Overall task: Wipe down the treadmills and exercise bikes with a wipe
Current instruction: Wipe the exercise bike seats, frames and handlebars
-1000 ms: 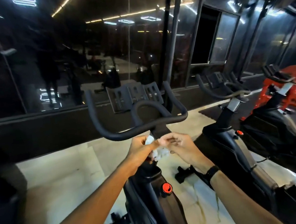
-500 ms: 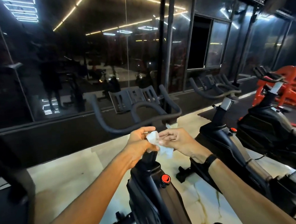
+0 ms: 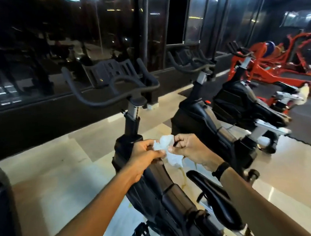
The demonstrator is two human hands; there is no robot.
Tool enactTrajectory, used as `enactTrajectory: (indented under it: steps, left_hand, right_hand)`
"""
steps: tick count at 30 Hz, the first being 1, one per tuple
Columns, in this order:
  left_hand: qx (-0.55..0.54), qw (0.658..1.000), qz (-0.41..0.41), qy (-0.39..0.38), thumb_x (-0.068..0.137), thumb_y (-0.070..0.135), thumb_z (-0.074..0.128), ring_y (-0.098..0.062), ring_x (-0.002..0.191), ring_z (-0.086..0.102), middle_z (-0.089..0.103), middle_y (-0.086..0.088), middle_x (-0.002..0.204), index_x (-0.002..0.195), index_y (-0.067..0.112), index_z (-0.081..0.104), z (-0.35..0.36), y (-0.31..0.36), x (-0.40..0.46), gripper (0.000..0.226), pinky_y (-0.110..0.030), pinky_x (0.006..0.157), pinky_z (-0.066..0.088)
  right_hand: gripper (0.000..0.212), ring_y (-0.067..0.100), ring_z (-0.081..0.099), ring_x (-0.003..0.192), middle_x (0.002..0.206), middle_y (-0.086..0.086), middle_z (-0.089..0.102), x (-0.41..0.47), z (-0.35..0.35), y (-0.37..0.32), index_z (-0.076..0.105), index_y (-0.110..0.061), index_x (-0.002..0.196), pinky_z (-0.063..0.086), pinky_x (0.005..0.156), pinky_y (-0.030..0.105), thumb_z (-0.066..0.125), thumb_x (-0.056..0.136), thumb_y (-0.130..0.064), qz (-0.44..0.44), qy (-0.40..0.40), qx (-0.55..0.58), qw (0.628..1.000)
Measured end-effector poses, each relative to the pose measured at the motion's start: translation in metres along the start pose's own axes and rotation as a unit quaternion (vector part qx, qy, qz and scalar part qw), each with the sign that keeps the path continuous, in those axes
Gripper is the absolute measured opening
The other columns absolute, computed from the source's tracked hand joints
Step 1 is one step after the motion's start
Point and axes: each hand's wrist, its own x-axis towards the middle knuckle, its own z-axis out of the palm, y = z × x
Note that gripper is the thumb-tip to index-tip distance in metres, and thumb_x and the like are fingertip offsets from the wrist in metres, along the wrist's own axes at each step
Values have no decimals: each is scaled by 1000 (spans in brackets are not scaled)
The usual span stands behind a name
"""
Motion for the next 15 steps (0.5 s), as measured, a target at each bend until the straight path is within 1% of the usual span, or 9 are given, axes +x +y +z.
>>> enactTrajectory:
  steps: [2,5,7,8,9,11,13,14,15]
  left_hand:
    - [-10,999,-11,-35,84,-4,73,-18,70,71,75,-11,88,97,6,71,25,-7,-9,17,-27,56,58]
    - [-33,999,-14,-32,85,5,75,-17,66,70,75,-14,87,95,0,70,56,-7,-14,13,-27,55,55]
    - [-31,999,-4,-44,86,6,74,-16,58,66,72,-13,77,92,1,69,73,-4,-16,9,-28,53,56]
    - [-31,998,0,-52,86,4,73,-16,54,64,69,-12,73,92,1,68,82,-2,-16,8,-28,51,56]
    - [-33,998,2,-60,87,3,73,-15,52,62,67,-12,72,93,1,67,88,-1,-17,9,-28,51,56]
    - [-38,997,-1,-72,88,6,72,-15,52,61,66,-11,72,99,1,67,107,2,-21,13,-29,50,56]
    - [-50,995,-8,-80,92,17,69,-15,54,60,66,-8,71,100,3,68,132,5,-24,16,-30,49,53]
    - [-55,995,-10,-82,94,23,66,-16,55,60,66,-6,71,100,5,68,142,7,-25,19,-29,49,50]
    - [-56,995,-11,-85,96,27,64,-17,58,60,67,-6,72,99,6,68,153,8,-26,22,-28,48,48]
  right_hand:
    - [20,22,49,71,78,17,55,-27,-12,2,62,11,101,43,59,22,69,92,-6,13,2,-2,1000]
    - [25,22,66,82,93,13,71,-60,-42,3,67,1,115,54,73,30,68,93,-11,39,27,46,998]
    - [27,15,61,73,79,0,70,-73,-65,7,68,3,113,50,69,35,74,89,-9,51,57,11,997]
    - [24,11,56,67,70,-5,65,-80,-75,7,68,7,108,45,67,36,75,87,-4,50,52,-33,997]
    - [21,8,54,66,69,-4,63,-84,-84,10,68,9,105,44,67,35,74,87,1,47,28,-76,996]
    - [18,12,62,78,88,10,68,-105,-104,-1,67,9,107,50,74,29,68,90,2,23,13,-88,996]
    - [22,19,69,84,100,19,69,-127,-122,-9,62,12,112,56,78,28,58,94,0,-41,65,-58,995]
    - [19,17,71,81,99,19,69,-135,-134,-4,61,11,110,58,76,26,54,96,0,-24,108,-23,994]
    - [15,13,71,79,98,17,68,-142,-150,4,62,6,106,57,73,24,52,99,-2,29,133,-26,990]
